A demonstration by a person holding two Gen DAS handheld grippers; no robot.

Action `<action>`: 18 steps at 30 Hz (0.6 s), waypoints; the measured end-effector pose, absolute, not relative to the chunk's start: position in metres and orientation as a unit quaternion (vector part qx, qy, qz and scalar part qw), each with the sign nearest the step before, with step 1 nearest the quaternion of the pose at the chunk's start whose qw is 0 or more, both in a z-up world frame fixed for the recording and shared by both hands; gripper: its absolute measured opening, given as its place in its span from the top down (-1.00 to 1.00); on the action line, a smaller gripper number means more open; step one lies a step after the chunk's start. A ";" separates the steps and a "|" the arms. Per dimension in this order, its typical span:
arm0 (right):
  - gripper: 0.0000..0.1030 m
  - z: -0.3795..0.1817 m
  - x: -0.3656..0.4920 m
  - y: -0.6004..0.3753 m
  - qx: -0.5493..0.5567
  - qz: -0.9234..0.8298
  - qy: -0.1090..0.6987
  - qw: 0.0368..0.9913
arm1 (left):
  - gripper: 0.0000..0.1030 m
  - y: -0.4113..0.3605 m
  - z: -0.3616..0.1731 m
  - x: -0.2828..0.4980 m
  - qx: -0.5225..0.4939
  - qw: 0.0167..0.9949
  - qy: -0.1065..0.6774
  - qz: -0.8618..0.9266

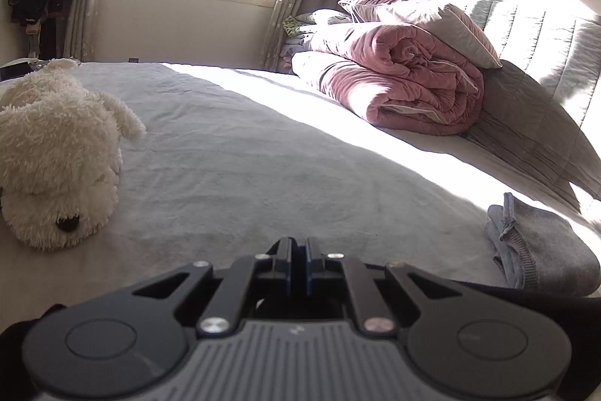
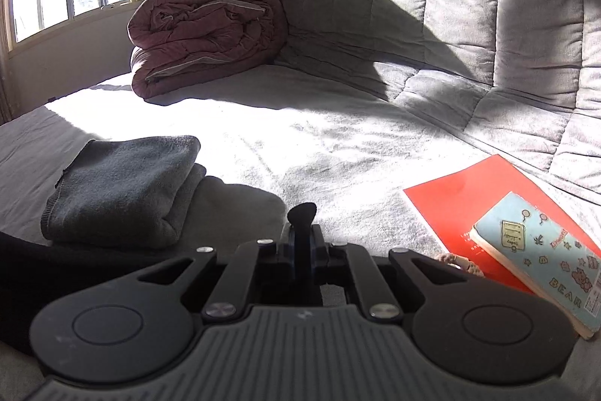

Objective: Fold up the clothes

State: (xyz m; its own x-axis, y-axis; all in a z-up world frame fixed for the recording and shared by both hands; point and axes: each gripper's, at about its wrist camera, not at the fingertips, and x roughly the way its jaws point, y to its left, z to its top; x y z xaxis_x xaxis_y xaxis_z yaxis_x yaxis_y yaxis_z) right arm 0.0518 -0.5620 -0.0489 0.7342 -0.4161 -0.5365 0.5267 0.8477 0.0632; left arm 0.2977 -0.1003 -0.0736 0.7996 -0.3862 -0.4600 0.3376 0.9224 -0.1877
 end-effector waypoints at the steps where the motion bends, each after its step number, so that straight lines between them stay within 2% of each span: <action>1: 0.86 -0.054 0.060 -0.568 0.112 -0.259 0.271 0.920 | 0.87 -0.104 -0.079 0.299 -0.047 0.947 0.257 -0.186; 6: 0.86 -0.084 0.093 -0.583 0.111 -0.275 0.314 0.902 | 0.86 -0.111 -0.094 0.306 -0.039 0.944 0.281 -0.169; 9: 0.86 -0.091 0.099 -0.578 0.085 -0.282 0.313 0.903 | 0.81 -0.116 -0.094 0.309 -0.026 0.942 0.291 -0.167; 10: 0.80 -0.089 0.099 -0.578 0.089 -0.278 0.311 0.904 | 0.74 -0.118 -0.093 0.307 -0.019 0.942 0.292 -0.166; 11: 0.65 -0.086 0.098 -0.578 0.092 -0.275 0.310 0.905 | 0.72 -0.121 -0.091 0.306 -0.010 0.942 0.292 -0.165; 12: 0.59 -0.084 0.097 -0.578 0.099 -0.272 0.308 0.906 | 0.61 -0.123 -0.088 0.303 -0.008 0.942 0.292 -0.166; 14: 0.13 -0.072 0.085 -0.586 0.141 -0.263 0.294 0.908 | 0.16 -0.125 -0.082 0.293 -0.008 0.941 0.290 -0.172; 15: 0.07 -0.066 0.080 -0.590 0.162 -0.258 0.287 0.908 | -0.12 -0.126 -0.078 0.286 -0.008 0.943 0.284 -0.176; 18: 0.03 -0.052 0.061 -0.595 0.189 -0.251 0.281 0.907 | -0.18 -0.131 -0.068 0.267 -0.005 0.941 0.276 -0.196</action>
